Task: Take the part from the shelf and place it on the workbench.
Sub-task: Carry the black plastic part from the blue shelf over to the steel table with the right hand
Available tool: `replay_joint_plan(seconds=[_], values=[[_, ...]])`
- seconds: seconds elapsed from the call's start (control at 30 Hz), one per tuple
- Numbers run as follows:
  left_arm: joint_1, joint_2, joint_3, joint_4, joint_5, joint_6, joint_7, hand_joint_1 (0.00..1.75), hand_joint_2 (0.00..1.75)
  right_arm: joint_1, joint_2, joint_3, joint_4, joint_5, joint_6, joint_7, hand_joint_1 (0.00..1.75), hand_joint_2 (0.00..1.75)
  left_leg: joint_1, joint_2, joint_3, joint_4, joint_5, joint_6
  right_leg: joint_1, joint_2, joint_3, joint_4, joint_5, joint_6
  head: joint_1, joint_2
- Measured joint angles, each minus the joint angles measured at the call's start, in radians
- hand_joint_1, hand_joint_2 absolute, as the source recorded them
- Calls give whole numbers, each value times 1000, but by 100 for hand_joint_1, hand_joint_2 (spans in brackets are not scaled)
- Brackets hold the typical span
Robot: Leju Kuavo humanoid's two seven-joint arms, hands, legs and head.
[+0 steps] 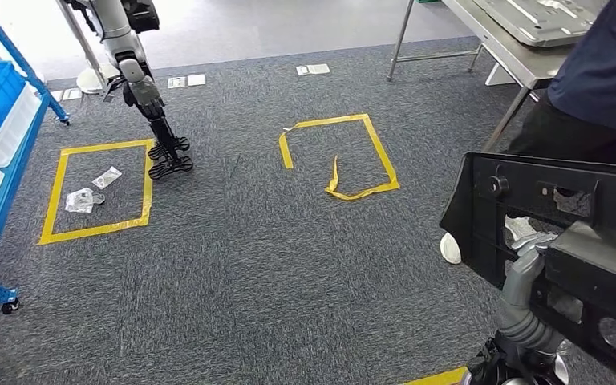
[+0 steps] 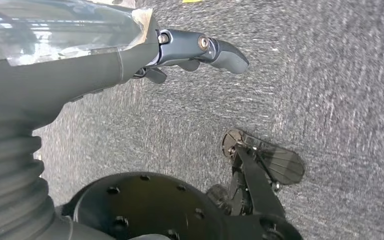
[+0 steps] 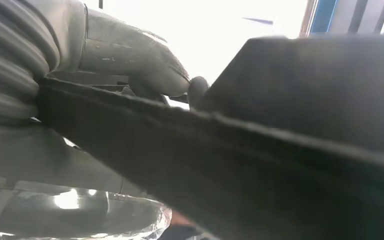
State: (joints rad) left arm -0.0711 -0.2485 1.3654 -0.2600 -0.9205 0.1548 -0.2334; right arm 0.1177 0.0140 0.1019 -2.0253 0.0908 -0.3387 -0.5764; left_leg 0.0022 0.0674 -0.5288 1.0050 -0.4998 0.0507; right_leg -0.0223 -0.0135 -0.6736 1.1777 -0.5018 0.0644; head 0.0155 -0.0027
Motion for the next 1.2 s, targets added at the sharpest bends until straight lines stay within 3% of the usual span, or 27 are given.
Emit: replay_joint_plan(seconds=[0.07, 0.1, 0.13, 0.2, 0.27, 0.33, 0.4, 0.43, 0.47, 0.5, 0.57, 0.63, 0.7, 0.77, 0.83, 0.9, 0.93, 1.0, 1.07, 1.13, 1.17, 1.2], values=[[-1, 0, -1, 0, -1, 0, -2, 0, 175, -1, 1, -2, 0, -2, 3, -2, 175, 175, -7, 19, 5, 1, -7, -8, 6, -44, 72, -124, 33, -3, -1, 0], [-1, 0, -1, 0, -2, 0, -2, 0, 175, -1, 1, -2, 0, -4, 5, -2, 175, 175, -10, 27, 8, 2, -10, -13, 9, -57, 89, -153, 39, -9, -2, 0], [-1, 0, -1, 0, -2, 2, -1, 0, 175, -1, 2, -3, 0, -6, 7, -2, 175, 175, -13, 36, 10, 2, -13, -17, 13, -57, 92, -159, 40, -16, -3, 0], [-3, 1, -2, 0, -5, 7, 5, 0, 175, 0, 3, -5, 0, -7, 12, -1, 175, 175, -10, 44, 14, 4, -18, -27, 9, -32, 89, -161, 45, -27, -5, 0], [-3, 1, -2, 0, -8, 13, 11, 0, 175, 0, 5, -6, 2, -8, 17, 0, 175, 175, -3, 1, -4, 51, -54, -37, -1, -9, 88, -164, 50, -42, -7, 0], [-2, 1, -2, 0, -9, 14, 12, 0, 175, -2, 8, -6, 5, -11, 20, -1, 175, 175, 1, -53, -60, 170, -120, -43, -3, 12, 85, -165, 52, -54, -10, 0], [1, 1, -2, 0, -9, 14, 14, 0, 175, -2, 9, -7, 11, -13, 22, -2, 175, 175, 3, -68, -115, 275, -156, -46, -1, 36, 83, -164, 53, -57, -11, 0], [2, 1, -2, 0, -9, 15, 14, 0, 175, -2, 10, -7, 14, -14, 22, -2, 175, 175, 5, -70, -120, 280, -144, -47, -1, 49, 83, -164, 54, -56, -11, 0], [2, 1, -2, 0, -10, 15, 14, 0, 175, -2, 10, -7, 17, -14, 22, -2, 175, 175, 8, -72, -108, 250, -115, -48, -1, 63, 85, -164, 55, -55, -10, 0], [2, 1, -2, 0, -10, 16, 14, 0, 175, -2, 10, -7, 19, -14, 22, -3, 175, 175, 13, -81, -80, 189, -77, -48, -2, 76, 86, -163, 55, -53, -11, 0], [2, 1, -2, 0, -11, 16, 14, 0, 175, -4, 11, -7, 23, -14, 22, -6, 175, 175, 22, -127, -26, 68, -24, -50, -1, 101, 83, -160, 58, -46, -10, 0], [1, 1, -2, 0, -11, 16, 15, 0, 175, -5, 11, -7, 24, -13, 20, -8, 175, 175, 20, -152, -7, 21, -14, -45, -1, 122, 75, -160, 63, -33, -10, 0], [1, 1, -2, 0, -12, 17, 15, 0, 175, -4, 11, -8, 25, -12, 18, -8, 175, 175, 13, -128, -6, 14, -7, -28, -5, 138, 64, -163, 71, -17, -9, 0], [0, 1, -2, 0, -12, 19, 15, 0, 175, -4, 10, -10, 25, -12, 17, -9, 175, 175, 12, -102, -5, 5, 3, -10, -3, 105, 40, -129, 56, -13, -6, 0], [1, 1, -2, 0, -12, 22, 16, 0, 175, -5, 10, -11, 27, -11, 15, -9, 175, 175, 8, -71, -6, 1, 7, 0, 1, 49, -16, -15, 5, -23, 0, 0], [3, 1, -2, 0, -12, 23, 17, 0, 175, -5, 10, -11, 29, -11, 14, -10, 175, 175, 4, -44, -9, 1, 7, 2, 2, 30, -70, 104, -40, -27, 3, 0], [3, 1, -2, 0, -12, 23, 18, 0, 175, -3, 10, -11, 31, -10, 14, -10, 175, 175, 2, -32, -10, 1, 6, 2, 2, 28, -81, 131, -47, -24, 3, 0], [2, 1, -2, 0, -12, 23, 18, 0, 175, 0, 10, -12, 32, -10, 13, -10, 175, 175, 2, -10, -10, 1, 6, 1, 1, 20, -55, 92, -30, -13, 3, 0], [1, 1, -2, 0, -12, 22, 18, 0, 175, 2, 10, -12, 33, -9, 13, -10, 175, 175, 1, 12, -7, 2, 3, -4, 0, -18, 25, -44, 9, -2, 4, 0], [1, 1, -2, 0, -11, 23, 18, 0, 175, 1, 10, -12, 33, -5, 12, -10, 175, 175, -6, 30, -3, 3, -4, -14, 7, -58, 86, -146, 33, -5, 3, 0], [1, 1, -2, 0, -11, 23, 18, 0, 175, 1, 10, -12, 33, -2, 11, -10, 175, 175, -8, 39, 1, 3, -6, -18, 11, -65, 95, -162, 36, -11, 1, 0], [0, 1, -2, 0, -11, 24, 18, 0, 175, 2, 10, -12, 33, -1, 11, -10, 175, 175, -10, 49, 4, 2, -8, -23, 14, -54, 93, -162, 37, -17, -1, 0]])
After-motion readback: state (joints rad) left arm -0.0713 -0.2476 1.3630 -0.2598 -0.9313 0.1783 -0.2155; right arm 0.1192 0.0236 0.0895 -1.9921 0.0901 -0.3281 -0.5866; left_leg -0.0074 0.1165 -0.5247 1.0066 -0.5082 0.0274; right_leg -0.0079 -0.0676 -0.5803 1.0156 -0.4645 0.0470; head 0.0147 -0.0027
